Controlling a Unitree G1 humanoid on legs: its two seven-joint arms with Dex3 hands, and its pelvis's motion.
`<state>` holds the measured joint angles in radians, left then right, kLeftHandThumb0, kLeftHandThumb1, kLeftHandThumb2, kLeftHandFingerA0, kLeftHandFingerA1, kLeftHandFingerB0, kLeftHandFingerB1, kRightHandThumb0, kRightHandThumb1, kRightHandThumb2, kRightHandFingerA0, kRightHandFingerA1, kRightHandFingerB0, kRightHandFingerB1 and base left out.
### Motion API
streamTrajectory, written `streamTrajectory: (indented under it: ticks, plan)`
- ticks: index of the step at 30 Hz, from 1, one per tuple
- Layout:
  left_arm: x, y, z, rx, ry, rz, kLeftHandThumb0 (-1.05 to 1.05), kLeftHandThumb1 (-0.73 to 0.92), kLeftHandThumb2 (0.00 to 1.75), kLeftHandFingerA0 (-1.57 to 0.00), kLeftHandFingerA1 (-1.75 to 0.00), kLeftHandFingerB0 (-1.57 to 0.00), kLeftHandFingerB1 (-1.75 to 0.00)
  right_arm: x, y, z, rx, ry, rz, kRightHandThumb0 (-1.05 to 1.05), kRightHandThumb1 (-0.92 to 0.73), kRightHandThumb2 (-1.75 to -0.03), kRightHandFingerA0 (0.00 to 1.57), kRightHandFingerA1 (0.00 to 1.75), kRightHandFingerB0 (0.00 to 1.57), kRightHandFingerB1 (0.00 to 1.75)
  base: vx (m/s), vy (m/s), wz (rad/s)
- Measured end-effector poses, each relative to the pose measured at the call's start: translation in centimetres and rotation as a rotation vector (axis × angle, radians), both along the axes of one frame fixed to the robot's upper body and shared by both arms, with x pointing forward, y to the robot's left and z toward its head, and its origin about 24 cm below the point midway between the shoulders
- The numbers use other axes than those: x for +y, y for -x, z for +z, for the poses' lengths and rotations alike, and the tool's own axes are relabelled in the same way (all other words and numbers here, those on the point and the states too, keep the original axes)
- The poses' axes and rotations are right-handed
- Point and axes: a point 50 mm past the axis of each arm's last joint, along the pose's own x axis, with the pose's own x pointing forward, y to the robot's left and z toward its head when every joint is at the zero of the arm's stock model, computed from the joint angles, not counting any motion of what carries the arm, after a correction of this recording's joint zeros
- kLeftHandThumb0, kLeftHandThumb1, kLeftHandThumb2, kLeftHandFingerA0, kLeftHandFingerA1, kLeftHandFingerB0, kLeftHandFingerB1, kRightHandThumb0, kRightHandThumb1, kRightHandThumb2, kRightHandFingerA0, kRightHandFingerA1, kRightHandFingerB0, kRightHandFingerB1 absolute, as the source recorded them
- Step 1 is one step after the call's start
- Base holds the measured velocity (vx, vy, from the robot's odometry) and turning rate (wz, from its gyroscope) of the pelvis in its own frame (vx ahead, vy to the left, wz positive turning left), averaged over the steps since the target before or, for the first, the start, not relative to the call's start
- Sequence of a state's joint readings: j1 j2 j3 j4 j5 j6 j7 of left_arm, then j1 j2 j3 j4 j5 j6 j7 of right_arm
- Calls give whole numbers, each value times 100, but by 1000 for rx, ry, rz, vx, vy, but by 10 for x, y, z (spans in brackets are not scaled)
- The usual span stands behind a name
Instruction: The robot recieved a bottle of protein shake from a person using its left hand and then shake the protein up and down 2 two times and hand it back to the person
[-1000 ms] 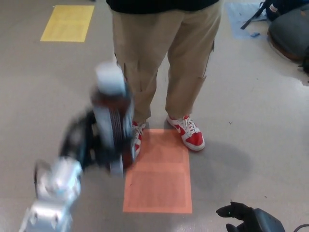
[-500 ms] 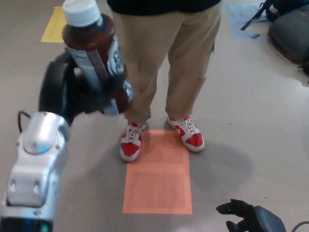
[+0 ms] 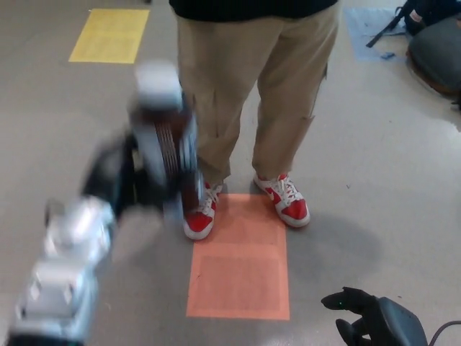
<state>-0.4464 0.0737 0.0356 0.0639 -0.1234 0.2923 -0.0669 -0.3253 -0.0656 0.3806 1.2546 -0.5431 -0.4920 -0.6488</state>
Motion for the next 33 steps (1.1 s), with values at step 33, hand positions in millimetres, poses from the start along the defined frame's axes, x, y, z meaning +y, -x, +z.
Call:
streamTrajectory:
  ticks: [33]
  plan:
    - [-35, -23, 1, 140, -19, -93, -14, 82, 71, -88, -134, -67, -115, -5, 29, -18, 81, 5, -19, -21, -75, -64, 92, 49, 79, 44, 0, 0, 0]
